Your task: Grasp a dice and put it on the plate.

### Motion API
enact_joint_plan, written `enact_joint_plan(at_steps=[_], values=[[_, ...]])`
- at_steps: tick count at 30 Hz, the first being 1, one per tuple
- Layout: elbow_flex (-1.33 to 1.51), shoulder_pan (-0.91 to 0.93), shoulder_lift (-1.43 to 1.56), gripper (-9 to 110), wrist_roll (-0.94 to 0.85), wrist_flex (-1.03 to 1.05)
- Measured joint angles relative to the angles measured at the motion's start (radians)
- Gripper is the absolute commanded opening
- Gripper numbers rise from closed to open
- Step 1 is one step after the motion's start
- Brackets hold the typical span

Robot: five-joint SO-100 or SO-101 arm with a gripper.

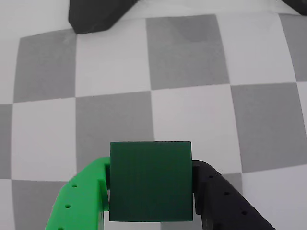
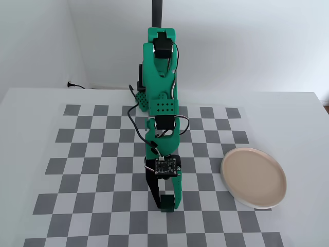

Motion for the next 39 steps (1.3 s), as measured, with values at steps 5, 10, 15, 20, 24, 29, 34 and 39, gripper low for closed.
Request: enact_joint_plan(at_steps=[5,10,15,20,24,29,34,39], values=[[-0.034,-0.058,0.058,-4,-0.015,0.029],[-0.035,-0.127,0.106,-4,-0.015,0.048],[-0.035,-0.201,0.144,-4,-0.015,0.075],[-0.035,-0.272,0.193,-4,-0.015,0.130],[-0.035,-0.328,0.230,-4,-0.006,0.156],[-0.035,-0.400,0.239,-4,0.011,0.172],[-0.035,-0.476,0.245,-4,0.026,0.242],[-0.035,-0.535,0.290,-4,0.026,0.302]])
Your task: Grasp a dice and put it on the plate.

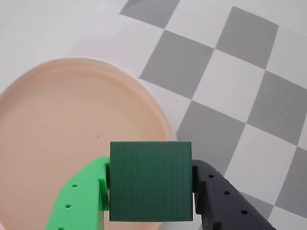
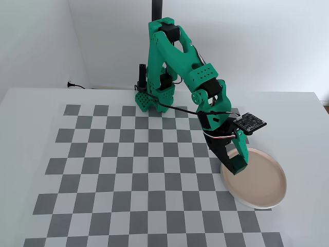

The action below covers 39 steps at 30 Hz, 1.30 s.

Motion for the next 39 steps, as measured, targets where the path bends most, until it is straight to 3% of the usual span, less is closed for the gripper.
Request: enact_joint_plan(at_steps=[10,22,39], values=[[0.000,-0.114,0.031,-4,-0.008,0.066],[0.000,-0.140,-0.115,-4,-0.006,-0.094],[-0.083,-0.155,-0.207,9,0.058,-0.060]])
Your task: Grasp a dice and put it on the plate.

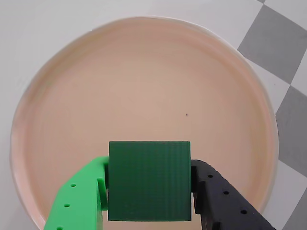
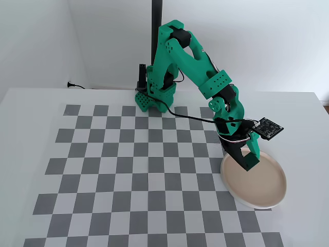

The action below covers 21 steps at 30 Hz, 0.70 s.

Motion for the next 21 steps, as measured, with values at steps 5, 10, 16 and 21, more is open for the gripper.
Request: enact_joint_plan(at_steps=[5,10,16,21], values=[[0.000,0.000,0.000,13,0.023,-0.015],[0.000,0.000,0.000,14,0.029,-0.015],[0.000,0.000,0.000,12,0.029,-0.015],[0.000,0.005,0.003,8,0.028,-0.005]])
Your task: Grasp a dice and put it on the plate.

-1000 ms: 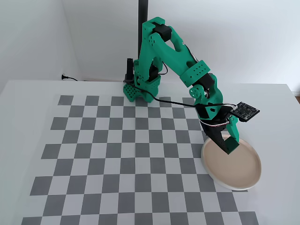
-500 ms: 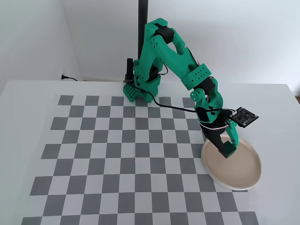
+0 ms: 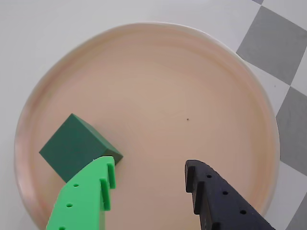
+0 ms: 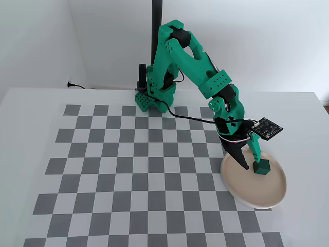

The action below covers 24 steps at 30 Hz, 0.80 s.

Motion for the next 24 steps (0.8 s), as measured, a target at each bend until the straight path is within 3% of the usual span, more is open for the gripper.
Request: enact_joint_plan(at_steps=[8,24], values=[[0.000,0.091,0.140,-4,-0.002,0.098],[0.000,0.364,0.394,-4,-0.011,0.268]])
